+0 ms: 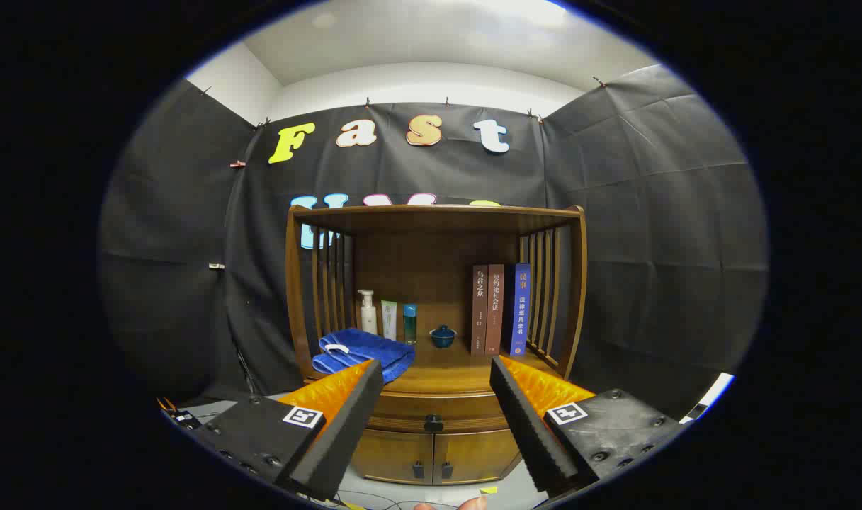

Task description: Pull open the drawer, take out the items inside it, and place them on the countertop above the cabinet.

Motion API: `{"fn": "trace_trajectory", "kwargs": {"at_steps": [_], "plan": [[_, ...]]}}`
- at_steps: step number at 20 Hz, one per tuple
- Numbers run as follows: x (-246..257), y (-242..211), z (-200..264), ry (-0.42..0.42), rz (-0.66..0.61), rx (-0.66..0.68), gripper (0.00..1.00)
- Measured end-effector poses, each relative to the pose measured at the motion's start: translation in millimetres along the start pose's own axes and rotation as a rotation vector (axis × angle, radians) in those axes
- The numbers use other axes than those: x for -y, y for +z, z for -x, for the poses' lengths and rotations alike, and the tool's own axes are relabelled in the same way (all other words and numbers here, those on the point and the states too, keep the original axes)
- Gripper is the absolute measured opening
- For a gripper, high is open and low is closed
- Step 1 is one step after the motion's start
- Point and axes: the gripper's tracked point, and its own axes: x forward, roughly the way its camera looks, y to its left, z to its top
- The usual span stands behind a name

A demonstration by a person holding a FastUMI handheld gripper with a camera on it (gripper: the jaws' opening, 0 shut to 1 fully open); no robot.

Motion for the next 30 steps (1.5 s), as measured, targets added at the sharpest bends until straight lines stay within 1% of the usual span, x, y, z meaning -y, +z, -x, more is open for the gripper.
{"fn": "trace_trajectory", "kwargs": {"at_steps": [20, 24, 27, 30], "plan": [[8, -3, 5, -0.009, -0.011, 0.005, 0.99], [6, -7, -9, -0.002, -0.024, 0.011, 0.99], [4, -11, -28, -0.003, -0.039, 0.029, 0.99], [-1, -34, -55, 0.004, -0.06, 0.02, 0.99]]}}
